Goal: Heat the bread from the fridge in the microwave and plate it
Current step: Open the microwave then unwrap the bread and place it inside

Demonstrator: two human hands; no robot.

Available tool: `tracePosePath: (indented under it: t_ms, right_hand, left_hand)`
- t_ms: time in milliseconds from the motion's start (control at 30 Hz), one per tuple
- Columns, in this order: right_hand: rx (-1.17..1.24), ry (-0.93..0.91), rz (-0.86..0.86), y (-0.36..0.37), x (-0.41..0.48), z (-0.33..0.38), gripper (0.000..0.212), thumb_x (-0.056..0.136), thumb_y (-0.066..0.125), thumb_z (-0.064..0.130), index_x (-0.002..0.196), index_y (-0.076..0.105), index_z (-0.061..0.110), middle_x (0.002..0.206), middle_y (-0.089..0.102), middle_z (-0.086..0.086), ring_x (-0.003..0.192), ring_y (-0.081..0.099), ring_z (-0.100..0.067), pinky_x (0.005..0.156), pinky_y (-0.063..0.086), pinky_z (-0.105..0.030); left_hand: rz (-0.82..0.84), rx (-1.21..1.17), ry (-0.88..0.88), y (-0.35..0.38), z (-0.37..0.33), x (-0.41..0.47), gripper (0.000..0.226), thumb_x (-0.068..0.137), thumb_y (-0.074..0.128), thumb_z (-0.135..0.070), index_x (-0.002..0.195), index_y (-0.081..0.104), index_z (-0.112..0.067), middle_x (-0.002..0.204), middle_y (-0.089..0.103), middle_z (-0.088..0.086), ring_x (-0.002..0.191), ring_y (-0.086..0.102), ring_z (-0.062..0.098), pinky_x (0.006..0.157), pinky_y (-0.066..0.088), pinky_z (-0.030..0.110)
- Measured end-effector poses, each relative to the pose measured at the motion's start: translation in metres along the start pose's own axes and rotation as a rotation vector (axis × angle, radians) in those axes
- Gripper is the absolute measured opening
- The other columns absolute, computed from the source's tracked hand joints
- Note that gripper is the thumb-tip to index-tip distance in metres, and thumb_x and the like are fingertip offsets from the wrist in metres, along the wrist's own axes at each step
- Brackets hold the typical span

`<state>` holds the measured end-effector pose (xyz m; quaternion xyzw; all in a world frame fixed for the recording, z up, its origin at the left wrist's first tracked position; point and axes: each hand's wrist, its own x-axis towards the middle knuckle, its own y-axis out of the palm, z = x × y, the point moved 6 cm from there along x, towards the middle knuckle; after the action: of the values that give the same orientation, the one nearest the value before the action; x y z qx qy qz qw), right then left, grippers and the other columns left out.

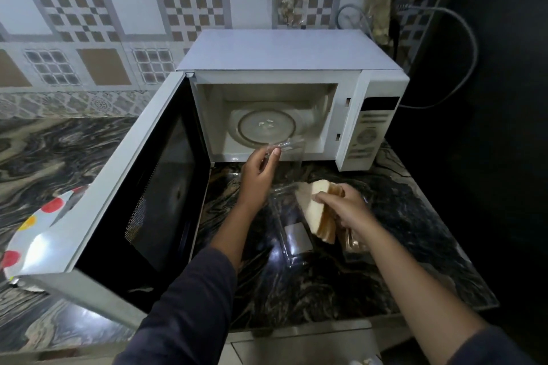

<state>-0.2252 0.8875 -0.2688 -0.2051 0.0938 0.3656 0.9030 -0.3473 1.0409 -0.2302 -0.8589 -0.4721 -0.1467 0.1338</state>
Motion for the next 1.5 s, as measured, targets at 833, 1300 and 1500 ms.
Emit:
tracePosePath:
  t_ms: [833, 1300, 1500]
  right_hand:
    - [-0.035, -0.145, -0.177, -0.013, 0.082, 0.076, 0.053, 0.075, 0.073, 0.028, 0.118, 0.048, 0.009, 0.112, 0.057, -0.008, 0.097, 0.056, -0.025, 0.084, 0.048, -0.037]
    - [-0.175, -0.167, -0.065, 0.074, 0.225, 0.132, 0.062, 0.088, 0.059, 0.031, 0.14, 0.034, 0.009, 0.134, 0.05, -0.013, 0.122, 0.049, -0.029, 0.097, 0.038, -0.029]
    - [-0.252, -0.233, -0.179, 0.092, 0.251, 0.147, 0.057, 0.087, 0.059, 0.025, 0.136, 0.036, 0.007, 0.136, 0.049, -0.017, 0.124, 0.048, -0.033, 0.097, 0.04, -0.032]
  left_hand:
    - [-0.197, 0.358, -0.196, -0.047, 0.057, -0.031, 0.032, 0.097, 0.04, -0.01, 0.123, 0.057, 0.001, 0.128, 0.057, 0.015, 0.123, 0.051, 0.024, 0.098, 0.028, 0.005]
    - [0.104, 1.087, -0.307, -0.029, 0.142, -0.002, 0.065, 0.089, 0.009, -0.041, 0.145, 0.029, -0.014, 0.155, 0.023, 0.007, 0.145, 0.016, 0.019, 0.116, 0.002, 0.029]
    - [0.074, 1.069, -0.295, -0.032, 0.144, -0.001, 0.072, 0.082, 0.007, -0.046, 0.145, 0.029, -0.019, 0.156, 0.022, 0.002, 0.145, 0.014, 0.014, 0.114, -0.001, 0.025]
